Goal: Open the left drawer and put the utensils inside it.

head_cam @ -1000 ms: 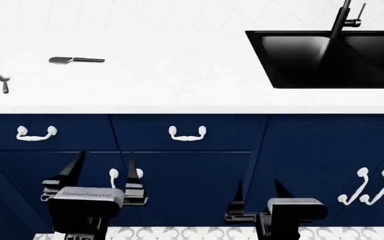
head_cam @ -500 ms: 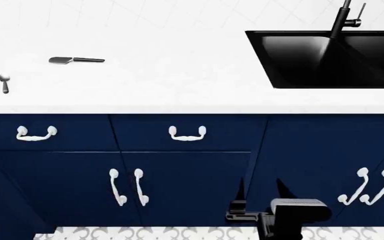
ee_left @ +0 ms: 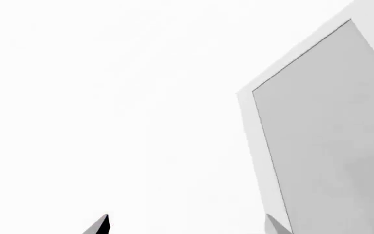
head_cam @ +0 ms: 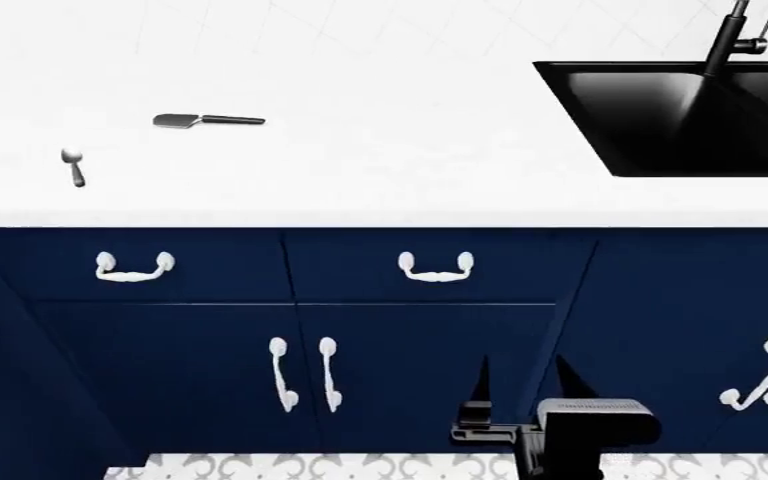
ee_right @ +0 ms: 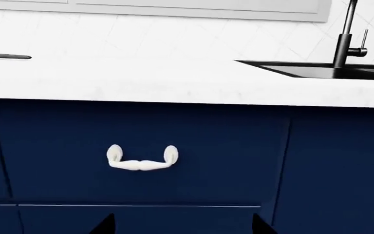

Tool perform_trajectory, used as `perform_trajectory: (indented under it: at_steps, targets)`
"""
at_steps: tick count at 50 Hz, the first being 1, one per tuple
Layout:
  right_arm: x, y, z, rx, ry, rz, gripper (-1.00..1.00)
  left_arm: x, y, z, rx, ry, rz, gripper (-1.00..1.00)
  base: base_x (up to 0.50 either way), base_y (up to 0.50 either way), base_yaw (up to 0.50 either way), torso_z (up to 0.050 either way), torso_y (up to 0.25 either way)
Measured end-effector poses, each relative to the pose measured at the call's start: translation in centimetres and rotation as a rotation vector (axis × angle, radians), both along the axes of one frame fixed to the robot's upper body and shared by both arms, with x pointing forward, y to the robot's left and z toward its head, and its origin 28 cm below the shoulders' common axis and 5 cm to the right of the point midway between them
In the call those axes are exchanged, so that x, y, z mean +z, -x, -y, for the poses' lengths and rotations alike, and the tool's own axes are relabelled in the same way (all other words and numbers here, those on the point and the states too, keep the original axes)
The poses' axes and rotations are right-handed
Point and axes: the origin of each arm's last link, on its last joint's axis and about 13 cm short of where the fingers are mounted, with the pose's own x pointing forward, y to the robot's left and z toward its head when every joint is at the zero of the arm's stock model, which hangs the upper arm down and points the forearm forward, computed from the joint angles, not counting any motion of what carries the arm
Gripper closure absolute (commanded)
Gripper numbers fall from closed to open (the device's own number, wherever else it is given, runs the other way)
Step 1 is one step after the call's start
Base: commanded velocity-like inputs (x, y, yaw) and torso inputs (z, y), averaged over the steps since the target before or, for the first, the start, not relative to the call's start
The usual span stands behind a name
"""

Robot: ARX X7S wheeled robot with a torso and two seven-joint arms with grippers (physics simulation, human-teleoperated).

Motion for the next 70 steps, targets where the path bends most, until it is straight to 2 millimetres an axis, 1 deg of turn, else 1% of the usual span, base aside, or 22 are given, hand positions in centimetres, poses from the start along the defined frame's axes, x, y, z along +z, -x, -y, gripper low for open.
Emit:
perform_trajectory:
  at_steps: [8,11,14,16,18,20,25,33,42,58,70]
  targets:
    - [0.0,0.0,-0.1,0.002,0.011,0.0,-1.0,2.3,0.7,-0.9,-0.012,-0.105,-0.066,-1.0,0.0,0.5,0.0,0.0,0.0]
    - [0.0,0.0,-0.1,0.003,0.014,0.0,-1.0,3.6,1.0,-1.3,-0.016,-0.131,-0.089,-1.0,0.0,0.5,0.0,0.0,0.0]
    - [0.0,0.0,-0.1,0.004,0.016,0.001,-1.0,5.3,1.6,-1.6,-0.008,-0.156,-0.107,-1.0,0.0,0.5,0.0,0.0,0.0]
    - [0.0,0.0,-0.1,0.004,0.017,0.001,-1.0,6.5,1.9,-1.6,-0.001,-0.169,-0.106,-1.0,0.0,0.5,0.0,0.0,0.0]
    - [0.0,0.0,-0.1,0.003,0.019,0.001,-1.0,7.1,2.2,-1.5,0.004,-0.186,-0.115,-1.0,0.0,0.5,0.0,0.0,0.0]
    - [0.0,0.0,-0.1,0.004,0.02,0.001,-1.0,8.1,2.5,-1.4,0.001,-0.205,-0.113,-1.0,0.0,0.5,0.0,0.0,0.0]
    - [0.0,0.0,-0.1,0.004,0.022,0.001,-1.0,9.2,3.2,-1.0,-0.001,-0.242,-0.117,-1.0,0.0,0.5,0.0,0.0,0.0]
    - [0.0,0.0,-0.1,0.004,0.024,0.0,-1.0,9.9,4.0,-0.5,-0.001,-0.273,-0.109,-1.0,0.0,0.5,0.0,0.0,0.0]
    - [0.0,0.0,-0.1,0.004,0.023,0.0,-1.0,10.0,4.5,-0.3,0.002,-0.289,-0.106,-1.0,0.0,0.5,0.0,0.0,0.0]
    - [0.0,0.0,-0.1,0.002,0.033,0.0,-1.0,10.1,4.7,-0.1,0.003,-0.298,-0.101,-1.0,0.0,0.5,0.0,0.0,0.0]
    - [0.0,0.0,-0.2,-0.001,0.038,0.002,-1.0,10.1,4.9,-0.1,0.007,-0.294,-0.1,-1.0,0.0,0.36,0.0,0.0,0.0]
